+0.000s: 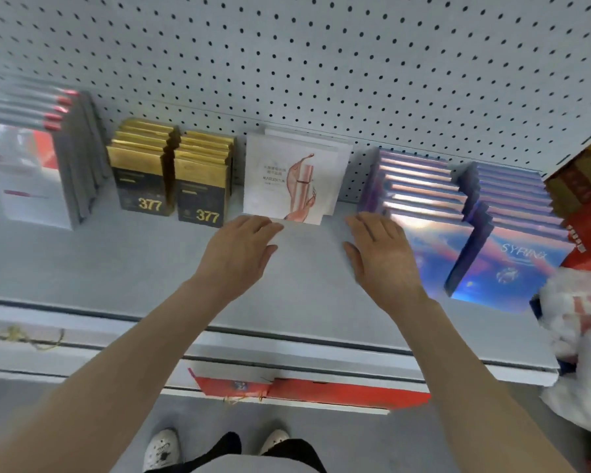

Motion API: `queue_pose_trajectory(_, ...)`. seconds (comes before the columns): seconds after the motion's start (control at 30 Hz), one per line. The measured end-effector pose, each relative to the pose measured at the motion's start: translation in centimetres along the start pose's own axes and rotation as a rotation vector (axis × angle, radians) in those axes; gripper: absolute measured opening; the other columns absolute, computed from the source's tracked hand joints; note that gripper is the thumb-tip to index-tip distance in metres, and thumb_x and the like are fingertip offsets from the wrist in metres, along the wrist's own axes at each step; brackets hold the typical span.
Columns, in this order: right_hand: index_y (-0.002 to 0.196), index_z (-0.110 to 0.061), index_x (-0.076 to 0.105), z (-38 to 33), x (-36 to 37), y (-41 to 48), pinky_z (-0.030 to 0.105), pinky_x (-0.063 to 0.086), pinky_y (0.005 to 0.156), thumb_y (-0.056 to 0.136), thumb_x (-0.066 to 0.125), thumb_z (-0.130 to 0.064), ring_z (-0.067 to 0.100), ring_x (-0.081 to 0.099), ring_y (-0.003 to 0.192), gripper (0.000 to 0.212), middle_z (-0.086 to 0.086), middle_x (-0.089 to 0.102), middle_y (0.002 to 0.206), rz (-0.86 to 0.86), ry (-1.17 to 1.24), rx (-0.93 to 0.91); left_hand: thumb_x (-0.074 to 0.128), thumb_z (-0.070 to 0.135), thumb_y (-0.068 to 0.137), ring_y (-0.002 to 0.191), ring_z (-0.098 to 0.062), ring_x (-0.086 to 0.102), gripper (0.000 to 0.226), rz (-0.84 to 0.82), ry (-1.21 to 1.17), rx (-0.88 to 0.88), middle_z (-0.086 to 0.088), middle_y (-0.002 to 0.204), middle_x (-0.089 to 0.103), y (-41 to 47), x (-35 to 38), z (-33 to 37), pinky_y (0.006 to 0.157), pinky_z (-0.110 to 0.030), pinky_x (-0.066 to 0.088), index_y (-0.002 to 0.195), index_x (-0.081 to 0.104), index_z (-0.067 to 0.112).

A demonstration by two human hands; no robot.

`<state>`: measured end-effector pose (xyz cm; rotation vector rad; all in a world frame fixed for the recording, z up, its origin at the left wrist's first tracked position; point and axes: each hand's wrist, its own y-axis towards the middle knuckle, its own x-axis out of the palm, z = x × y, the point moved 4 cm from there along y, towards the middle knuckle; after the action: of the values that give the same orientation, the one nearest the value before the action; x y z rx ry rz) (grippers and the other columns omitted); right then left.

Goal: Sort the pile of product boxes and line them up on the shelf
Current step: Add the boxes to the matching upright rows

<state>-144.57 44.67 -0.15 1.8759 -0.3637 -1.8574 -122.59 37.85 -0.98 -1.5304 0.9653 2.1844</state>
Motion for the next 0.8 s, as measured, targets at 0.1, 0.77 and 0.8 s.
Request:
queue_pose_trajectory(0.1, 0.124, -0.006, 0.06, -5.7, 1.8, 0.8, 0.046, 0.045, 0.097, 0.095, 0.049, -0.026, 0.034, 0.055, 0.112, 0.036, 0.014, 0.061, 0.119, -0.051, 0.018, -0.024, 0.068, 0.018, 0.086, 0.099, -0.027, 0.063, 0.033, 0.033, -0.016, -0.08, -0.007, 0.111, 0.067, -4.8, -1.4, -4.4, 0.085, -0.04, 0.054, 0.119, 0.066, 0.012)
queue_pose_trajectory(0.77, 0.126, -0.01, 0.06, -52.1, 14.0, 14.2, 0.04, 0.041, 0.102, 0.095, 0.056, -0.025, 0.027, 0.052, 0.117, 0.035, 0.008, 0.06, 0.122, -0.278, 0.32, -0.307, 0.065, 0.015, 0.087, 0.098, -0.031, 0.064, 0.03, 0.162, 0.184, -0.642, -0.006, 0.111, 0.068, -36.8, -19.2, -39.3, 0.086, -0.042, 0.053, 0.117, 0.067, 0.013)
queue_pose_trajectory(0.8, 0.127, -0.01, 0.059, -53.5, 14.4, 15.3, 0.04, 0.04, 0.102, 0.095, 0.056, -0.025, 0.027, 0.052, 0.117, 0.035, 0.009, 0.06, 0.123, -0.28, 0.319, -0.315, 0.066, 0.015, 0.086, 0.098, -0.031, 0.064, 0.031, 0.166, 0.201, -0.664, -0.007, 0.111, 0.068, -37.4, -20.0, -40.6, 0.085, -0.042, 0.053, 0.116, 0.068, 0.013)
